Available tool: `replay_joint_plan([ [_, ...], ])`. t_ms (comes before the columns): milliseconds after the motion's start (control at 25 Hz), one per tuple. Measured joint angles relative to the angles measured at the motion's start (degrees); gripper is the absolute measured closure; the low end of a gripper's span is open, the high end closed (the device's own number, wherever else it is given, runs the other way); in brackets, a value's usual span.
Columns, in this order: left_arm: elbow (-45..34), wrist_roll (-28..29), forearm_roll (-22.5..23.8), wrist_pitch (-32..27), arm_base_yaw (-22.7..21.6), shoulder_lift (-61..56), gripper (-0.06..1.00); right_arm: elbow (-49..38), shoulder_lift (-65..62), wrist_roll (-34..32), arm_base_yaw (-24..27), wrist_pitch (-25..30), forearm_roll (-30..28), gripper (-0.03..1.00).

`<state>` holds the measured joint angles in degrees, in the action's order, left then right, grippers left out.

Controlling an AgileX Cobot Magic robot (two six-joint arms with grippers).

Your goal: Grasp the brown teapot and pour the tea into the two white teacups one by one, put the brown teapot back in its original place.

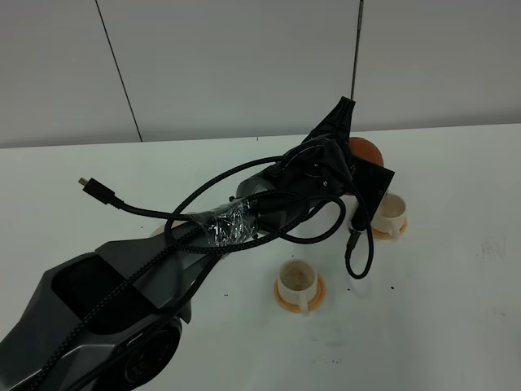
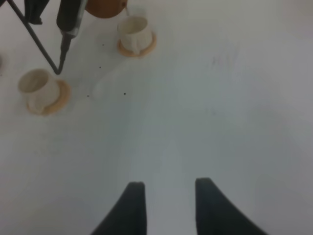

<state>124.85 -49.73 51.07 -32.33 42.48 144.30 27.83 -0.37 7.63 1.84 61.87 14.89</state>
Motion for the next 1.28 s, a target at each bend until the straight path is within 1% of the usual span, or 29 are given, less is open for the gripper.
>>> replay_joint_plan([
  [360,0.0,0.0,3.7,0.5,0.5,0.0,0.77,0.0,0.0,0.0,0.0,0.0,0.0,0.72],
  [1280,0.0,-4.8,4.6,2.6,0.5,0.0,0.77,0.0,0.0,0.0,0.0,0.0,0.0,0.72],
])
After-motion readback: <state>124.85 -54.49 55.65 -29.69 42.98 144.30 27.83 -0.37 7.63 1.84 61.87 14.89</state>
